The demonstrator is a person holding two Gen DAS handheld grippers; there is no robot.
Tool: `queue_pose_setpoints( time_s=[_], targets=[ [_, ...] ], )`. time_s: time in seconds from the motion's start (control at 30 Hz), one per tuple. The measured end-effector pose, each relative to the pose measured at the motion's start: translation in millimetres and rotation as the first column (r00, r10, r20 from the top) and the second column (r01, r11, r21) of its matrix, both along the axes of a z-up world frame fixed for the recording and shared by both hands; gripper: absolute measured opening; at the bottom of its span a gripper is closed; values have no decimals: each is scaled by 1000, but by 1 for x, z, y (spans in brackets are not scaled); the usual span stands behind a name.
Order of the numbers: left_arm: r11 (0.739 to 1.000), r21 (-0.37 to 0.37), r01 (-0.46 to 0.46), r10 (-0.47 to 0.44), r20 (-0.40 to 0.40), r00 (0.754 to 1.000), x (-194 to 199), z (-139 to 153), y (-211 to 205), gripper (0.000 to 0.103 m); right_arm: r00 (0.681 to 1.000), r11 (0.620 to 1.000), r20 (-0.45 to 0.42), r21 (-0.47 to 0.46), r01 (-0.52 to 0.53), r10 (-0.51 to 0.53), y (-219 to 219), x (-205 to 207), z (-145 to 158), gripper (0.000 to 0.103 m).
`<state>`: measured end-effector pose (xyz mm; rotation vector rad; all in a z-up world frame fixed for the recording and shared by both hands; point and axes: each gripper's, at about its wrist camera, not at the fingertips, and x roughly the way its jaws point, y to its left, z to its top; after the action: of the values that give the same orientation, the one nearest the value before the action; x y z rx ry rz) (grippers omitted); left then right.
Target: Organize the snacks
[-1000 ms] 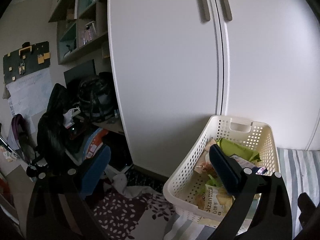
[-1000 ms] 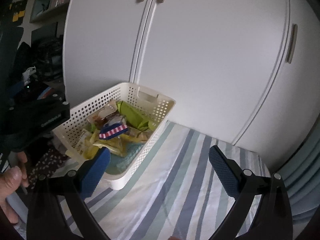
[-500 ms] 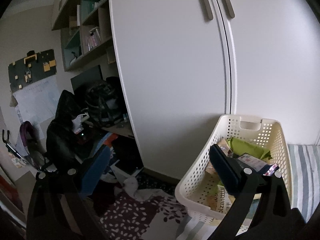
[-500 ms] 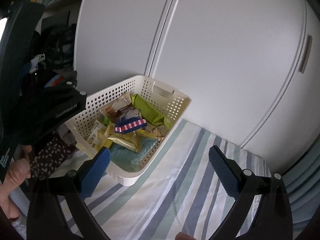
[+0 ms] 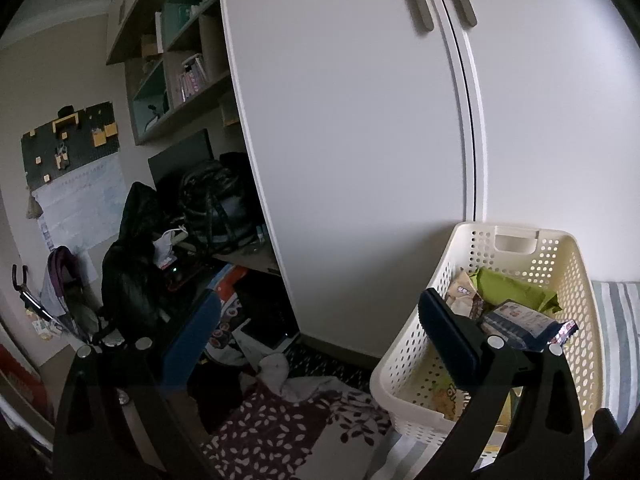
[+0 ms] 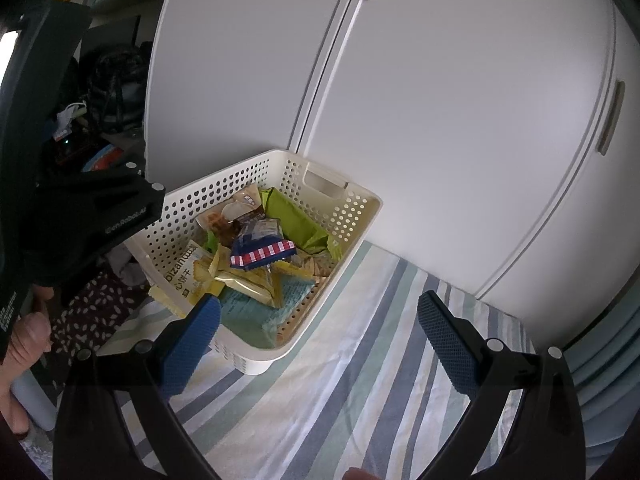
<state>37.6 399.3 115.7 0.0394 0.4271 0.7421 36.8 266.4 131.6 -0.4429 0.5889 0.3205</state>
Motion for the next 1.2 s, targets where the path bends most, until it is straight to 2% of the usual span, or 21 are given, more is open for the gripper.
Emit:
queue_pose_setpoints(
  time_s=[1.2],
  targets=[
    [1000,16,5,-4,-5,1000,1,-1,-2,101,1000,1000,7,-2,-16,16,3,2,1,98]
  ],
)
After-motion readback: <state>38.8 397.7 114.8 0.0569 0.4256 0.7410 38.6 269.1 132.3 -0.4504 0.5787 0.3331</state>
